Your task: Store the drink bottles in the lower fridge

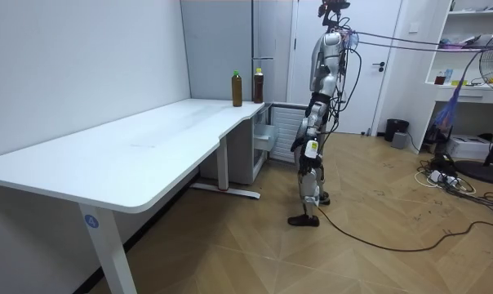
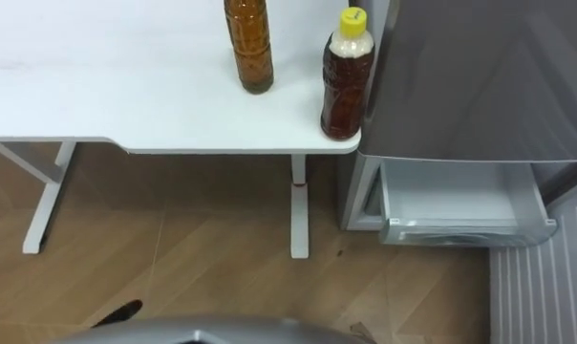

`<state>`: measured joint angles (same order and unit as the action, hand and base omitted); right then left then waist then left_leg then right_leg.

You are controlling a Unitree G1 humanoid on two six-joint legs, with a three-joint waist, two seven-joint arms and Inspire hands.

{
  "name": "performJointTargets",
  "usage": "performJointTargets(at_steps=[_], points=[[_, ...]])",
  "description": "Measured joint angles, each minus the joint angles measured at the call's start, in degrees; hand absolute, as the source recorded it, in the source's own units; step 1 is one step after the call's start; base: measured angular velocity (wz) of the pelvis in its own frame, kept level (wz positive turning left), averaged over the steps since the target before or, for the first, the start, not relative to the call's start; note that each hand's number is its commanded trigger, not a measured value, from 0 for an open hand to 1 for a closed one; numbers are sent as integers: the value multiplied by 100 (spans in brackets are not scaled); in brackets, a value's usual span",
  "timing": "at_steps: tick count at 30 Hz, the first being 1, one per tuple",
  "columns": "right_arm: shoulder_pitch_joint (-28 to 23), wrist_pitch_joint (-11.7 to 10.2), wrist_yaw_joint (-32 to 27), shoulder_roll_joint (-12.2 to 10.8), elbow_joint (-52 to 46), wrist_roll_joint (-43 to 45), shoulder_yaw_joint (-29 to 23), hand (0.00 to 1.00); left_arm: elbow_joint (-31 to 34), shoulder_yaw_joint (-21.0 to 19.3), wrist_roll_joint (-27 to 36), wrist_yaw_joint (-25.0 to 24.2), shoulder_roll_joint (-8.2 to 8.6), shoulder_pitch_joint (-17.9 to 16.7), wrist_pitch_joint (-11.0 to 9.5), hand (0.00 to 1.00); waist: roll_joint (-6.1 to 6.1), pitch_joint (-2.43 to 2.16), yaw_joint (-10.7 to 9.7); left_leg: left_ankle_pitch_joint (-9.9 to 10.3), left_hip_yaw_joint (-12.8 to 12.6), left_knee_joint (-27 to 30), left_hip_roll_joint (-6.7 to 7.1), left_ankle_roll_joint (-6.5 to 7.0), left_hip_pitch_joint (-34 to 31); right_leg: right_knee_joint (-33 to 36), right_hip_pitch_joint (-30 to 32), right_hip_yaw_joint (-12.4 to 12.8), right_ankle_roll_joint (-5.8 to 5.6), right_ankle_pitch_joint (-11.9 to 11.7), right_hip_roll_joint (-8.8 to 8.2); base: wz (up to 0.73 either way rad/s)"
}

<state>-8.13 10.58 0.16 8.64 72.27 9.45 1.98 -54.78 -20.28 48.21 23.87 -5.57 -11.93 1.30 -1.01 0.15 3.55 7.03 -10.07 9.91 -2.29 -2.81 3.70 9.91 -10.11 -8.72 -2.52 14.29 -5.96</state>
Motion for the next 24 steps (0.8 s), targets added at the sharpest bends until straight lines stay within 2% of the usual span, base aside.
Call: performJointTargets(at_steps=[1, 4, 6, 12, 15, 21, 24], points=[[-1, 0, 0, 1, 1, 13, -3, 0, 112, -28, 69, 109, 0, -10, -32, 0, -1, 1, 2, 1, 2, 8, 0, 0, -3, 0, 0, 0, 0, 0, 0, 0], [-2, -3, 0, 20, -53, 137, -91, 0, 599, -88, 299, 636, -6, -10, -305, 0, 10, -2, 7, 81, 45, 153, -3, 17, -77, 12, 1, -26, -8, 5, -4, 1], [-8, -73, -1, 37, -75, 234, -114, 0, 908, -90, 280, 978, -17, 15, -543, 0, 61, -15, -7, 117, 82, 194, -1, 28, -107, 2, 1, -27, -28, -7, -6, 0], [-171, -133, 1, 45, -329, 213, -110, 0, 1887, -104, 279, 1739, -21, 16, -863, 0, 67, -22, 1, 125, 141, 184, 3, 24, -121, -5, 1, -76, -28, -9, -4, 2], [-220, -198, 0, 75, -374, 216, -111, 0, 2488, -91, 249, 2191, -72, 88, -1139, 0, 95, -27, 2, 128, 153, 197, 4, 21, -138, -17, 6, -84, -28, -9, -4, 0], [-248, -244, 20, 92, -375, 216, -116, 0, 3689, -100, -372, 2660, -178, 111, -1194, 0, 124, -40, -3, 134, 162, 200, 5, 17, -140, -20, 4, -76, -27, -9, 0, 0], [-251, -246, 38, 103, -362, 211, -112, 0, 4311, -95, -1252, 2834, -243, 115, -1260, 0, 142, -47, -26, 134, 196, 197, 11, 17, -119, -16, -22, -81, -26, -10, 1, 0]])
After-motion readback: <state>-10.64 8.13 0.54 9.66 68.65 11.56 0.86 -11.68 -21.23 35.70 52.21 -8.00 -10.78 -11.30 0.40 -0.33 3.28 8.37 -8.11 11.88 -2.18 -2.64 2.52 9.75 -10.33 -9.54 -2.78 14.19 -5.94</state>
